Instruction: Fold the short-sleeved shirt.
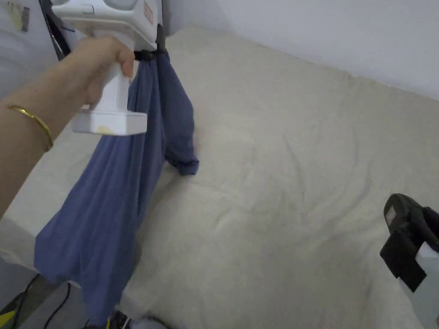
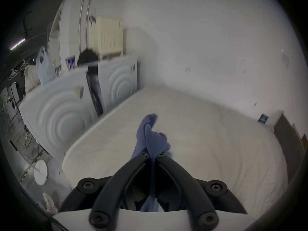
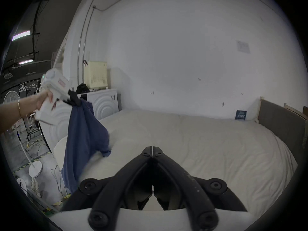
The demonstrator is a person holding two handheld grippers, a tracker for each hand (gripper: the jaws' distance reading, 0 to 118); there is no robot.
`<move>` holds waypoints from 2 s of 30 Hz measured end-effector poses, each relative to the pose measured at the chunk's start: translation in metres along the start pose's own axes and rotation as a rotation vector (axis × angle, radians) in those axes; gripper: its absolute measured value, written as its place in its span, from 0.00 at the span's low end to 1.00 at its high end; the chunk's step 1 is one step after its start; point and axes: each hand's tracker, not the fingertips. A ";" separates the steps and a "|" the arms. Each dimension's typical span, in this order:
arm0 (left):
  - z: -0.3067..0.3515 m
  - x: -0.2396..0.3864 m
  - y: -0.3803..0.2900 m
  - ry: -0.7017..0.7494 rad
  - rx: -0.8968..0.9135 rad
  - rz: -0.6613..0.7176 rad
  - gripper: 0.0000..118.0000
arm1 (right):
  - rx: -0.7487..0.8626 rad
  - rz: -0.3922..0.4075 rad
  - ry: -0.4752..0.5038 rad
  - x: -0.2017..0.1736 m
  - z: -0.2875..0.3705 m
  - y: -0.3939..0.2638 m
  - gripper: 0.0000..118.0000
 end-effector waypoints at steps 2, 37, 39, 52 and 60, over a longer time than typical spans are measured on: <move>0.044 0.015 0.024 -0.045 0.092 0.006 0.02 | 0.026 -0.007 -0.019 0.005 0.026 0.002 0.00; 0.080 0.347 -0.177 -0.575 -0.154 -0.475 0.02 | 0.145 -0.102 -0.451 0.118 0.142 -0.024 0.00; 0.061 0.347 -0.230 -0.558 -0.262 -0.518 0.02 | 0.127 -0.115 -0.456 0.118 0.140 -0.028 0.00; 0.019 0.304 -0.325 -0.558 -0.498 -0.318 0.71 | 0.049 -0.138 -0.416 0.124 0.109 -0.045 0.00; 0.095 0.236 -0.232 -0.543 0.065 -0.114 1.00 | 0.061 -0.115 -0.400 0.117 0.094 -0.043 0.00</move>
